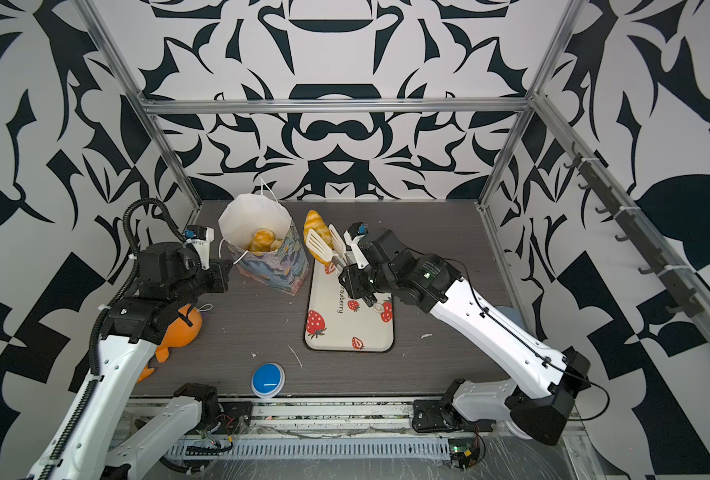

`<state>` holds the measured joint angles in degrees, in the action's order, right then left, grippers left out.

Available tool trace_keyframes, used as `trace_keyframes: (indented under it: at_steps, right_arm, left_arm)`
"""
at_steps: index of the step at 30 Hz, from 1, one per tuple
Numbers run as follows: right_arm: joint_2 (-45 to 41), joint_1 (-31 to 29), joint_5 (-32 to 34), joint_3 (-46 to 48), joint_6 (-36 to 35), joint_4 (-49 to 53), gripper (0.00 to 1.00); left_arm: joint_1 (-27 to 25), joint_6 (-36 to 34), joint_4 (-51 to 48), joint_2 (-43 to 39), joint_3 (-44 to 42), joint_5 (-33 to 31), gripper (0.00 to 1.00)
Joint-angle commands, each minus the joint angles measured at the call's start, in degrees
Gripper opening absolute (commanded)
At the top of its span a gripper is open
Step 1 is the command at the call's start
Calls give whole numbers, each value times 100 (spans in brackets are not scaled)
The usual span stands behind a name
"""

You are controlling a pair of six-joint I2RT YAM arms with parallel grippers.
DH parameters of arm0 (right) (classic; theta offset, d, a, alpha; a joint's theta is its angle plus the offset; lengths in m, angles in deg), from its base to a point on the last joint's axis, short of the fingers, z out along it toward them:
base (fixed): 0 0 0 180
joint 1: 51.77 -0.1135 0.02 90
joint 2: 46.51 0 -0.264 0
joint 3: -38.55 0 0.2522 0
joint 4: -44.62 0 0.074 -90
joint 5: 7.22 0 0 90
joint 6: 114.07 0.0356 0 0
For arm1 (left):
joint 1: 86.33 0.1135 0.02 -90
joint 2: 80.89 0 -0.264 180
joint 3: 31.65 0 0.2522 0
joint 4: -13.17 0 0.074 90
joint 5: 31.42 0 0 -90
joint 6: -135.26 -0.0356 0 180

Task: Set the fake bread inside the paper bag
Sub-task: 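Carry the croissant in the tongs over the bag opening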

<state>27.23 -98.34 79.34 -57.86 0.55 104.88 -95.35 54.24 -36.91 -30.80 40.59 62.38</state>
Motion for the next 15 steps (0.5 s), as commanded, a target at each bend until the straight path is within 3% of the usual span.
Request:
trace_keyframes:
  at_steps: [1, 15]
  right_arm:
    - [44, 25, -136, -491, -164, -256, 40]
    - [816, 11, -617, -1498, -199, -455, 40]
  left_arm:
    - [19, -6, -102, -44, -93, -19, 6]
    - [14, -4, -112, -43, -100, -19, 6]
